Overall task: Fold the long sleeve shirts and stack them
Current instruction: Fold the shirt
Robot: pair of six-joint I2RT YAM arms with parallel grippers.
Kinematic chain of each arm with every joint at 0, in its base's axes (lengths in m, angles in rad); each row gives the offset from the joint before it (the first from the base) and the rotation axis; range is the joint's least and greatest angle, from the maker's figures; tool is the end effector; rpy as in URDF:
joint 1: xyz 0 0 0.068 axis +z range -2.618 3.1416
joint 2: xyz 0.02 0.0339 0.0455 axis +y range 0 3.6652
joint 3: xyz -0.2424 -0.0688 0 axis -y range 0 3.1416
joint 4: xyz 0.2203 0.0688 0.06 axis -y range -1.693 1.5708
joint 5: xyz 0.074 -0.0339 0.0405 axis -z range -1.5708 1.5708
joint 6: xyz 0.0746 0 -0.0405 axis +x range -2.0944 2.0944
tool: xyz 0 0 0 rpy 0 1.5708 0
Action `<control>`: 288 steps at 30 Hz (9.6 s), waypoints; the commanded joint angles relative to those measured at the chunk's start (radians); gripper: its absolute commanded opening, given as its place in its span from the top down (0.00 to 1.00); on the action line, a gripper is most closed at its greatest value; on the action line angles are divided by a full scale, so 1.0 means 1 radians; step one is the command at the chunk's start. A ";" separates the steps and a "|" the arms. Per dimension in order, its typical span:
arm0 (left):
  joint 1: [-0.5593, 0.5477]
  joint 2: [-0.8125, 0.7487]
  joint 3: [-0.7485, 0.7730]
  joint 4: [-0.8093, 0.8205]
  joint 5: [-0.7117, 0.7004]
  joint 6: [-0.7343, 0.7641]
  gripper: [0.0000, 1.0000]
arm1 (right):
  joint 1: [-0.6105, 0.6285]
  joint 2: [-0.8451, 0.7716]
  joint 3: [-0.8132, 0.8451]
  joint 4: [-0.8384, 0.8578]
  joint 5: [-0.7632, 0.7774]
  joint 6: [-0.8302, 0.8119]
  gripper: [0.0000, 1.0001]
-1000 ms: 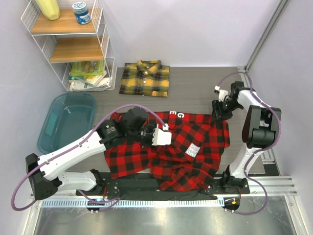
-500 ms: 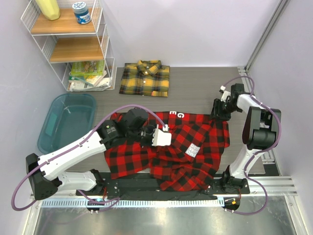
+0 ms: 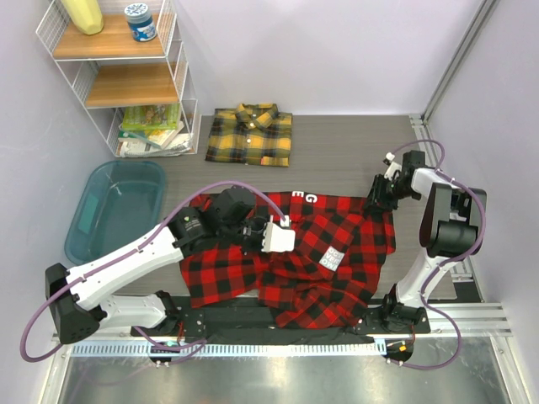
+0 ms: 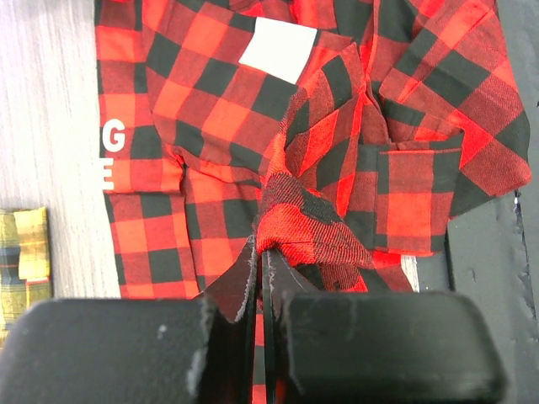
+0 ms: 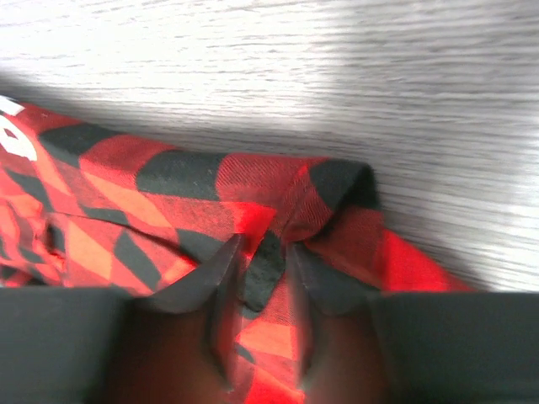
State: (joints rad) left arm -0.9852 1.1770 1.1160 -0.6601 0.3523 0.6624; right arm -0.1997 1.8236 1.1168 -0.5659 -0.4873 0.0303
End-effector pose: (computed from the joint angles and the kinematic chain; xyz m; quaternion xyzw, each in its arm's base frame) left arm 0.1215 -0.2298 0.2887 0.7072 0.5565 -0.2228 0.3749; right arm 0.3286 -0.0309 0.1170 0.0745 0.9575 0.2255 0.1638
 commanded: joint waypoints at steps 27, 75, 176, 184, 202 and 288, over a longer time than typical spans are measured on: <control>0.006 -0.022 -0.041 0.091 -0.030 -0.039 1.00 | -0.037 0.097 0.227 -0.116 0.032 -0.136 0.68; 0.912 0.363 0.011 0.165 -0.029 -0.374 0.59 | 0.194 -0.095 0.338 -0.364 0.138 -0.441 0.53; 0.235 0.168 0.406 0.066 -0.039 -0.212 1.00 | 0.309 -0.779 -0.193 -0.194 -0.267 -0.590 0.04; 0.237 0.167 0.409 0.099 -0.058 -0.184 1.00 | 0.329 -0.689 -0.224 -0.021 -0.242 -0.482 0.04; 0.241 0.087 0.447 0.079 0.005 -0.222 1.00 | 0.345 -0.584 -0.371 0.277 -0.175 -0.371 0.34; 0.729 0.326 -0.021 -0.084 -0.052 0.444 1.00 | 0.329 -0.468 0.141 -0.140 -0.066 -1.129 0.99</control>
State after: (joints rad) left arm -0.2752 1.4876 1.0603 -0.7795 0.2810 1.0859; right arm 0.1406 1.3388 1.1896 -0.7685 -0.5362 -1.0756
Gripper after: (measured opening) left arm 0.004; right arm 0.025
